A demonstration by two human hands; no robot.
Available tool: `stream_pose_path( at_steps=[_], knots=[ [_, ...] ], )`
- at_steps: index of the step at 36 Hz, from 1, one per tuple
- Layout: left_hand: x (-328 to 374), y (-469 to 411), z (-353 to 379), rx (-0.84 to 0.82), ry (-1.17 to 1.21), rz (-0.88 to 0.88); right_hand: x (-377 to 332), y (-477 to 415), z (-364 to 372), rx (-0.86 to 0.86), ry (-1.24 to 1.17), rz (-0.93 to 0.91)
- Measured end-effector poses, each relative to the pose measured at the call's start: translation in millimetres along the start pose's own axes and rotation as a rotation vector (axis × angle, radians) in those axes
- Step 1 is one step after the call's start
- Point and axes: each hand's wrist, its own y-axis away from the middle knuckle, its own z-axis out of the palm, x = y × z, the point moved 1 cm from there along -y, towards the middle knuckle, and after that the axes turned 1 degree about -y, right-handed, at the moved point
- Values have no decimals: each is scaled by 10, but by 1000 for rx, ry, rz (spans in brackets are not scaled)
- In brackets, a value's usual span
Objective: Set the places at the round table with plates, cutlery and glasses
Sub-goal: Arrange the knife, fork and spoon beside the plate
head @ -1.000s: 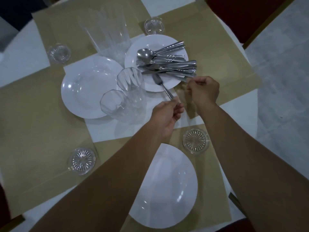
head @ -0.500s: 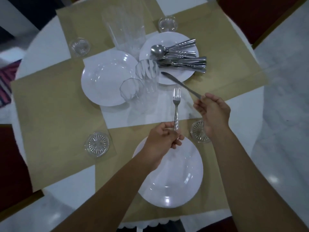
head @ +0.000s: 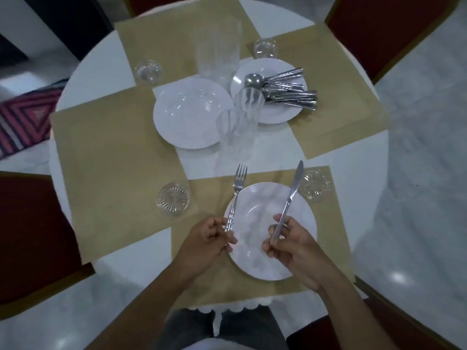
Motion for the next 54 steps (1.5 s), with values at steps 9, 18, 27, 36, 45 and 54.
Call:
stream_pose_path(
  at_steps=[9, 18, 27, 36, 45, 54],
  knots=[
    [-505, 464, -766, 99, -18, -36, 851, 94, 678, 254, 512, 33],
    [-858, 716, -1118, 143, 18, -67, 1376, 107, 1106, 363, 592, -89],
    [-1051, 752, -1221, 148, 22, -76, 1585, -10, 1280, 383, 763, -30],
    [-1082, 703, -1312, 135, -7, -58, 1571, -224, 1373, 396, 918, -96],
    [-1024, 655, -1382, 138, 15, -43, 1547, -296, 1382, 399, 937, -65],
    [-1040, 666, -1375, 128, 6, -44, 1555, -280, 1395, 479, 1058, -106]
  ],
)
